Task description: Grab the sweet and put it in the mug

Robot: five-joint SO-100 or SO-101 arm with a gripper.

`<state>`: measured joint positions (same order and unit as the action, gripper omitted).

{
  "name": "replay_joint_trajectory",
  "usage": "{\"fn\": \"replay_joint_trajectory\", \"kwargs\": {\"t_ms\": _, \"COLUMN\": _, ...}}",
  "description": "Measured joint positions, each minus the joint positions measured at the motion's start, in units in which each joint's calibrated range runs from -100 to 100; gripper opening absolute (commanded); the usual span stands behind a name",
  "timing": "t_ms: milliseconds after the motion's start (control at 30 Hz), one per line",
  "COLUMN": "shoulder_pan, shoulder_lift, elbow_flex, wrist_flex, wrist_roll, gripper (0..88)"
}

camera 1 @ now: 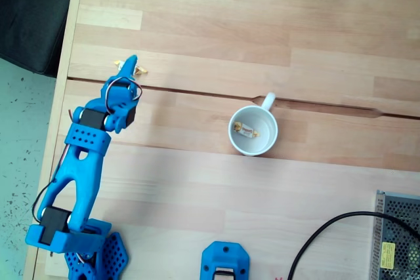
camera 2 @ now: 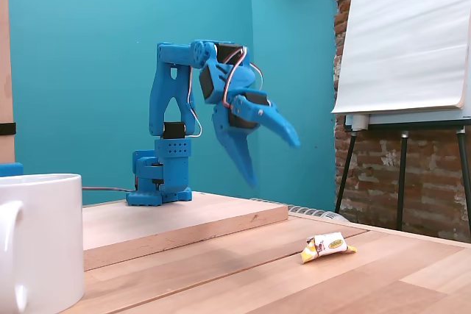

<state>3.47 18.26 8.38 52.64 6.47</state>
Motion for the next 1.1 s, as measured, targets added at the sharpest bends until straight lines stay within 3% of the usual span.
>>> {"fn": "replay_joint_trajectory", "kwargs": {"t_ms": 533, "shoulder_pan": -3.9, "shoulder_lift": 11.8, "elbow_flex": -6.5, "wrist_flex": 0.3, "wrist_roll": -0.2, "gripper": 41.1}}
{"fn": "replay_joint_trajectory", "kwargs": {"t_ms": 700, "shoulder_pan": -5.2, "shoulder_lift": 14.4, "elbow_flex": -10.1, "wrist_flex": 0.4, "wrist_roll": -2.3, "gripper": 41.1}}
{"fn": "replay_joint_trajectory", "kwargs": {"t_ms": 1100, "shoulder_pan": -5.4, "shoulder_lift": 22.4, "elbow_flex": -24.7, "wrist_flex": 9.8, "wrist_roll": -3.7, "gripper": 41.1}}
